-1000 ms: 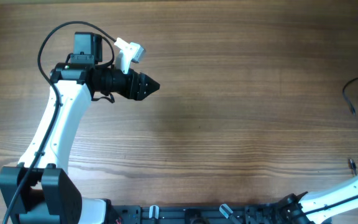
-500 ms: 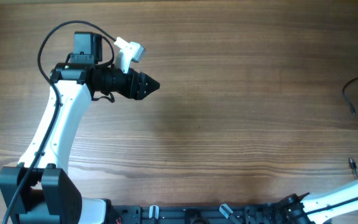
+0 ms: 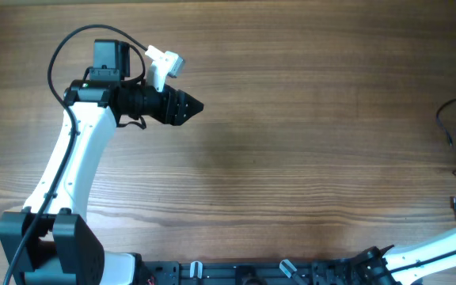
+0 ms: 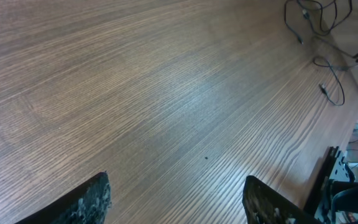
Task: Untangle cables
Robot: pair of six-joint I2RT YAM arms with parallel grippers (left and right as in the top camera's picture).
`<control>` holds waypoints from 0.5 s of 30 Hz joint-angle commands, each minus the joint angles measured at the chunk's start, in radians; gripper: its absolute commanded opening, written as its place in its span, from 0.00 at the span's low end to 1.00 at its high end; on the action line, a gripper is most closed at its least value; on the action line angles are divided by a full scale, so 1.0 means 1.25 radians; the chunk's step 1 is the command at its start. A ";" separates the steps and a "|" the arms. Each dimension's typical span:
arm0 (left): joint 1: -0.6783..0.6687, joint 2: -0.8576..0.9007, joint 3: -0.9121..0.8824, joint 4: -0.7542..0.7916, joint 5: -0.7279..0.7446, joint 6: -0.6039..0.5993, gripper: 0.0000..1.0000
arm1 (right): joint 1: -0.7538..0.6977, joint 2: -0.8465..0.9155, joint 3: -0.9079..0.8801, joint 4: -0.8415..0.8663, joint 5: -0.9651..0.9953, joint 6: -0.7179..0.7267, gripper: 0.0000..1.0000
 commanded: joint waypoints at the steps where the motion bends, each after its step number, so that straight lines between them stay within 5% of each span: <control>1: -0.003 0.007 0.003 0.011 0.001 0.010 0.70 | 0.003 0.004 0.001 -0.003 -0.013 0.002 0.25; 15: -0.003 0.007 0.003 0.028 0.000 0.010 0.71 | 0.057 -0.176 0.010 -0.078 -0.060 0.033 0.50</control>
